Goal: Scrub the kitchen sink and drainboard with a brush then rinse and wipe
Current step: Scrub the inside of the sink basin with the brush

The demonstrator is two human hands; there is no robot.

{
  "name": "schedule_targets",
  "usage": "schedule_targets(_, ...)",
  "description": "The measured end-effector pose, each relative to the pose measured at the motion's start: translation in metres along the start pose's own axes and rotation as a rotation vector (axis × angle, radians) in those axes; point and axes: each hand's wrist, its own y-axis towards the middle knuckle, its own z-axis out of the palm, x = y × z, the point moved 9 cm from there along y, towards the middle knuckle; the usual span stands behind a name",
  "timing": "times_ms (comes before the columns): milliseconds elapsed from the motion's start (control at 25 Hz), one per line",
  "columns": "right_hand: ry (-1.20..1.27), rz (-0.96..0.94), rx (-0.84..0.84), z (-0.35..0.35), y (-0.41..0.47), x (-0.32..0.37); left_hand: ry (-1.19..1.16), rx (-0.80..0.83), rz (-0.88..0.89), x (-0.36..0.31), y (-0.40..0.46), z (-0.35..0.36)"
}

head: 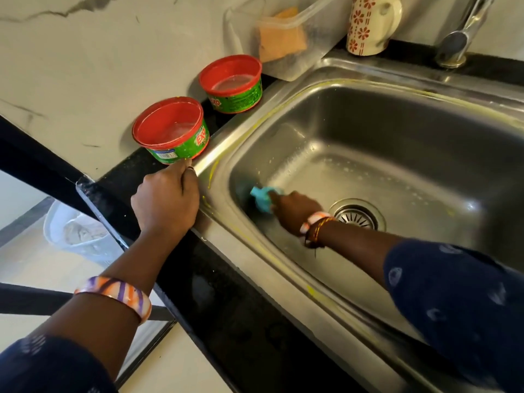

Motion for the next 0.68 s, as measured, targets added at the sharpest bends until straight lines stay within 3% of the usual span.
schedule_targets(80, -0.010, 0.163, -0.120, -0.029, 0.029, -0.046, 0.001, -0.002, 0.007, 0.001, 0.001, 0.000)
schedule_targets(240, 0.196, 0.523, -0.298, -0.063, 0.057, -0.137, 0.010, -0.021, 0.025, 0.003, 0.002, 0.001)
schedule_targets(360, 0.539, 0.436, -0.269, -0.037, 0.054, -0.109, 0.016, -0.020, 0.041, 0.002, 0.003, 0.002)
schedule_targets(480, 0.738, 0.305, 0.008, 0.012, 0.011, -0.044, 0.018, -0.006, 0.031, 0.001, 0.003, 0.002)
schedule_targets(600, 0.371, 0.023, 0.157, 0.016, -0.023, -0.005, 0.003, 0.006, 0.016, 0.002, 0.002, 0.000)
schedule_targets(680, 0.055, -0.057, 0.235, 0.011, -0.030, -0.008, -0.008, 0.005, 0.038, 0.000, 0.002, 0.000)
